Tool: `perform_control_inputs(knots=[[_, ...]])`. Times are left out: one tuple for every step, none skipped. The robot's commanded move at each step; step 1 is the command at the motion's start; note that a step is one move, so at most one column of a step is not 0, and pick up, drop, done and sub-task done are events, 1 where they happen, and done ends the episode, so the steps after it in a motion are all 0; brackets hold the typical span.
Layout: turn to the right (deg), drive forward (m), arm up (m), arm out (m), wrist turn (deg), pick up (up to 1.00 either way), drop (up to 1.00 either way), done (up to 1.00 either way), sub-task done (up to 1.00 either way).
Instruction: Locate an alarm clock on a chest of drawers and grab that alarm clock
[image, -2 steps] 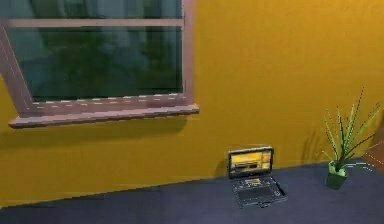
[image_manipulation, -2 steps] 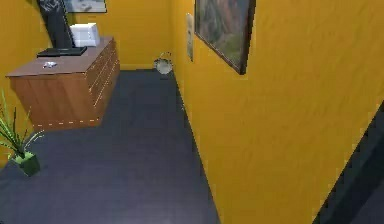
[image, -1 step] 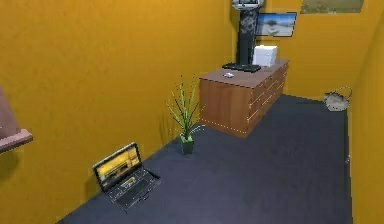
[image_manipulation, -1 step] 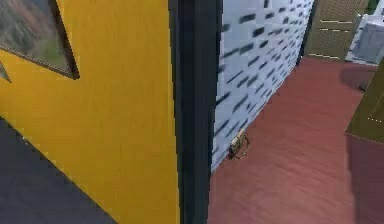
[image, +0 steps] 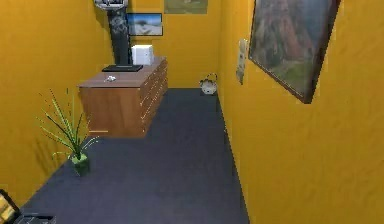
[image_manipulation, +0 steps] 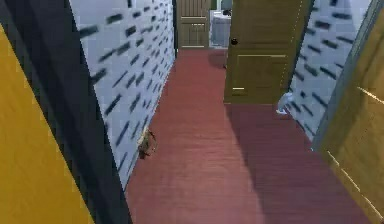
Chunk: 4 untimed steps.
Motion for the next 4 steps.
perform_control_inputs(knots=[[0.0,1.0,0.0,0.0,0.0,0.0,0.0,0.0,0.0],[0.0,0.8,0.0,0.0,0.0,0.0,0.0,0.0,0.0],[-3.0,0.0,0.0,0.0,0.0,0.0,0.0,0.0,0.0],[0.0,1.0,0.0,0.0,0.0,0.0,0.0,0.0,0.0]])
